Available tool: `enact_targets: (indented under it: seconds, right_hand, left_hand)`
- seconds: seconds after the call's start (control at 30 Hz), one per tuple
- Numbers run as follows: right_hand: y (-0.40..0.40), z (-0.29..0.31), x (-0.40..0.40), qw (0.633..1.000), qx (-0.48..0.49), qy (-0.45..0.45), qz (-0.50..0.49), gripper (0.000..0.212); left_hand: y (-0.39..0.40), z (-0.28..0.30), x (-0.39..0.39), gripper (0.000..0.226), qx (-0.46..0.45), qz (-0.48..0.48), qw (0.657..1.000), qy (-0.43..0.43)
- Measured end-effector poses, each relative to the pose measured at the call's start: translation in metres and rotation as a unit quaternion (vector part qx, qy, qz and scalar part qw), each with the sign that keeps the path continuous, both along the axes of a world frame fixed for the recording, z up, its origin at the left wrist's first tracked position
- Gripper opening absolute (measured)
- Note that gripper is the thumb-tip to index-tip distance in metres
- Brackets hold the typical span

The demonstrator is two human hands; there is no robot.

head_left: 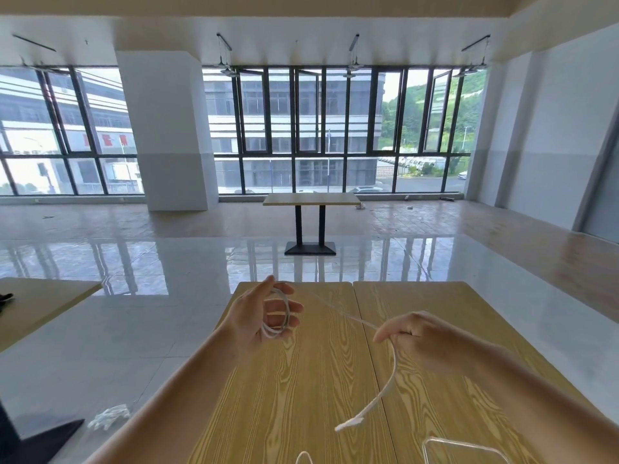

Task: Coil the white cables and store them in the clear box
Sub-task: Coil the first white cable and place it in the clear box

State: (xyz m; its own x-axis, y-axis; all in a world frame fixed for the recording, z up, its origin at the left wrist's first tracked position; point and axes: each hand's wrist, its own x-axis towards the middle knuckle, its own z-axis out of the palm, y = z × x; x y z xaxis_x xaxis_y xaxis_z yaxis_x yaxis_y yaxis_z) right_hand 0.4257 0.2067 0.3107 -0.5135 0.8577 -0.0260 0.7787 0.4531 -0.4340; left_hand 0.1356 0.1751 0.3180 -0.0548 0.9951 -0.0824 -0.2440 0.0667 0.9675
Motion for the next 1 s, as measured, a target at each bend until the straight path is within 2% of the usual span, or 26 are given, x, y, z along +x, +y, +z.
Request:
enact_targets:
  seconds: [0.07, 0.13, 0.2, 0.3, 0.43, 0.53, 0.67, 0.73, 0.83, 1.0]
  right_hand:
    - [0.000, -0.002, 0.001, 0.999, 0.012, -0.032, 0.018, 0.032]
    - [0.002, -0.006, 0.001, 0.998, 0.050, -0.024, 0.027, 0.022]
    - [0.004, -0.007, 0.000, 0.997, 0.056, 0.040, 0.026, 0.016]
    - [0.012, -0.008, -0.003, 0.985, 0.008, 0.170, -0.032, 0.022]
    - [0.019, -0.003, -0.008, 0.922, -0.065, 0.362, -0.121, 0.025]
    - [0.022, -0.002, -0.012, 0.888, -0.089, 0.427, -0.148, 0.015]
    - [0.029, -0.009, -0.013, 0.830, -0.063, 0.516, -0.199, 0.028]
    - [0.031, -0.012, -0.013, 0.812, -0.044, 0.541, -0.216, 0.029]
    - [0.032, -0.015, -0.016, 0.808, -0.063, 0.542, -0.223, 0.008]
    - [0.034, -0.019, -0.015, 0.810, -0.181, 0.520, -0.201, 0.026]
  left_hand:
    - [0.002, -0.002, -0.003, 0.044, -0.014, 0.003, 1.000, -0.002]
    - [0.003, -0.004, -0.006, 0.044, -0.026, 0.000, 1.000, -0.002]
    - [0.004, -0.005, -0.007, 0.044, -0.035, -0.013, 0.999, 0.001]
    - [0.004, -0.008, -0.010, 0.045, -0.044, -0.040, 0.998, 0.011]
    - [0.006, -0.013, -0.016, 0.045, -0.053, -0.069, 0.996, 0.018]
    - [0.006, -0.016, -0.019, 0.044, -0.056, -0.086, 0.995, 0.008]
    - [0.006, -0.020, -0.023, 0.043, -0.065, -0.114, 0.991, 0.001]
    - [0.005, -0.022, -0.024, 0.043, -0.065, -0.124, 0.990, -0.008]
    - [0.004, -0.024, -0.024, 0.041, -0.052, -0.129, 0.990, -0.024]
    - [0.009, -0.027, -0.024, 0.042, -0.037, -0.089, 0.994, -0.058]
